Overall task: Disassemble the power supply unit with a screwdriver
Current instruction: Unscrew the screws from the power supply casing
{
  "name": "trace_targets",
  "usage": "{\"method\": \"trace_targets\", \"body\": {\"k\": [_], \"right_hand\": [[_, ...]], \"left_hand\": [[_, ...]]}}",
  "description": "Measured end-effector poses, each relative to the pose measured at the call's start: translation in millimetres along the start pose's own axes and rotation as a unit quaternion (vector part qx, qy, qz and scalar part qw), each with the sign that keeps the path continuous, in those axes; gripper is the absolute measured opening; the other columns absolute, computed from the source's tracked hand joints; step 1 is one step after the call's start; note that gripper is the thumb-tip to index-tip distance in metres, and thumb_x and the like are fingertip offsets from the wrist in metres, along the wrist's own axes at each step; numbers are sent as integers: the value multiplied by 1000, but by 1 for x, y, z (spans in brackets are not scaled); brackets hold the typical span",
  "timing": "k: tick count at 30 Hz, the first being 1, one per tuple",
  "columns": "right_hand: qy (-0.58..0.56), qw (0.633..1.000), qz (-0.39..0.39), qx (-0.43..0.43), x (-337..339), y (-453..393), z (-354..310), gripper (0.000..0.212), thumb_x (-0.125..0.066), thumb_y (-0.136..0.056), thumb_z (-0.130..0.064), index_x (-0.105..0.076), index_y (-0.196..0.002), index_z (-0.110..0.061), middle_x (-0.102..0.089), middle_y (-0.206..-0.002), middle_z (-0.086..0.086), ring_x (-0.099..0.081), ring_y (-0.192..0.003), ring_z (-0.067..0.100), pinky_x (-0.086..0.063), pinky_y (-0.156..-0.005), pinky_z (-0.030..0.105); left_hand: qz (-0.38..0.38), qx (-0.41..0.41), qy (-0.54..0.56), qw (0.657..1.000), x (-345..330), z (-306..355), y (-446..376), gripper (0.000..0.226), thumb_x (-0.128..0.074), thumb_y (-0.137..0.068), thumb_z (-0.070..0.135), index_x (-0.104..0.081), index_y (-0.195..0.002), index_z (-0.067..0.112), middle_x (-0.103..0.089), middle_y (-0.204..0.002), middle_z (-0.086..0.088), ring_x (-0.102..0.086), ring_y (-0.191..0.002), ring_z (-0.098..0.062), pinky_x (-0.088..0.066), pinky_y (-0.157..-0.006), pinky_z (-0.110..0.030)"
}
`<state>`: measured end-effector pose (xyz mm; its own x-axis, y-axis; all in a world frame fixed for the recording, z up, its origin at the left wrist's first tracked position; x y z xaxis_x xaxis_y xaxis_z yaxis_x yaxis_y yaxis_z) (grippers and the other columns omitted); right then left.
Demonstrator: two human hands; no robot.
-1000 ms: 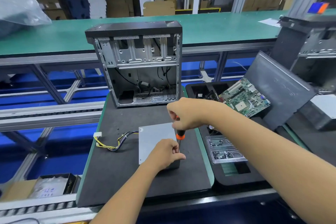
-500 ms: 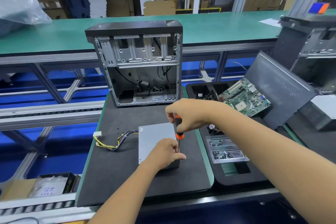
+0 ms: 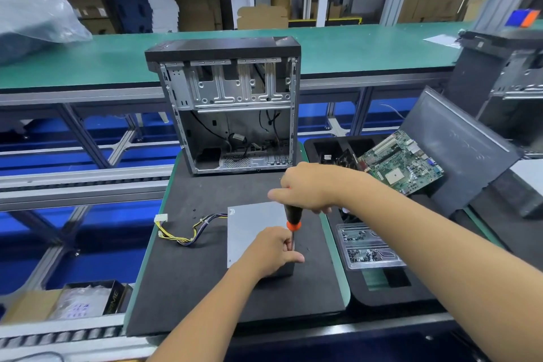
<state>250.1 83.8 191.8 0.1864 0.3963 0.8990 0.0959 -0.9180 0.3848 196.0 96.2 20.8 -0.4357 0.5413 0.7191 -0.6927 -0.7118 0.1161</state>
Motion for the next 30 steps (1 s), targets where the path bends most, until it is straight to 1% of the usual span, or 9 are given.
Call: {"method": "trace_targets", "body": {"k": [5,9,12,14,17,22,26,28,30], "right_hand": [[30,999,-12,41,5,12,-3,24,-64,-81,-27,-57,-97,-11,-60,-75,-2,-53,-58,12,-36,-47,25],[37,998,-6,49,3,14,-3,24,-68,-78,-28,-53,-92,-16,-54,-77,-5,-51,-64,12,-39,-54,28],[38,999,2,5,3,11,4,34,-45,-94,-43,-51,-92,-9,-61,-76,4,-61,-44,18,-43,-52,30],[87,996,11,-3,5,8,3,35,-35,-98,-35,-53,-94,-6,-67,-78,12,-59,-41,19,-41,-50,29],[78,996,11,53,3,8,-8,15,-52,-89,-25,-54,-94,-11,-67,-83,6,-59,-68,22,-43,-56,30],[37,996,-11,83,2,13,-14,24,-74,-73,-21,-58,-89,-14,-57,-77,-6,-50,-67,12,-41,-55,27],[87,996,7,-8,0,7,2,54,-49,-86,-61,-57,-81,-8,-62,-43,1,-58,-40,16,-45,-52,25],[73,997,10,-30,1,3,5,50,-34,-95,-46,-55,-74,-6,-59,-40,5,-58,-41,22,-49,-55,30],[86,996,14,-5,2,1,1,32,-40,-93,-29,-59,-84,-5,-68,-67,12,-64,-63,28,-50,-61,34]], "left_hand": [[-6,7,-5,1000,1,1,2,42,-82,-70,35,-43,-61,20,-50,-63,7,-43,-59,-8,-35,-57,-22],[-24,19,-5,1000,0,1,1,40,-81,-72,29,-44,-62,20,-60,-76,-4,-47,-65,-11,-41,-64,-26],[-29,25,1,999,0,1,0,40,-81,-73,27,-43,-61,22,-60,-77,-4,-49,-63,-9,-42,-65,-26],[-28,25,1,999,0,2,1,39,-81,-72,28,-43,-62,21,-55,-72,2,-46,-61,-7,-40,-63,-24],[-24,23,1,999,0,2,2,40,-81,-72,29,-44,-62,20,-51,-67,6,-44,-60,-7,-37,-60,-22],[-20,19,-1,1000,1,2,2,40,-81,-72,29,-43,-62,22,-50,-66,8,-44,-61,-7,-37,-60,-23],[-17,15,-1,1000,1,4,3,41,-81,-72,27,-42,-61,24,-52,-68,7,-48,-62,-6,-41,-63,-24],[-17,10,-4,1000,2,6,3,40,-81,-72,28,-43,-62,23,-54,-71,5,-48,-63,-7,-41,-63,-24],[-24,11,5,1000,3,6,4,35,-79,-74,26,-46,-64,20,-54,-71,5,-47,-64,-9,-40,-63,-23]]}}
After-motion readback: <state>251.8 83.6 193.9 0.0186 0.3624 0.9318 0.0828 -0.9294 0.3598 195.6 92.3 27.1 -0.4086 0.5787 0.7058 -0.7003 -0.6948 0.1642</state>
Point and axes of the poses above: each hand's wrist, its own y-axis away from the middle knuckle, its own x-axis out of the back of the hand, z = x × y, the point moved 9 cm from there along -y, towards the middle knuckle
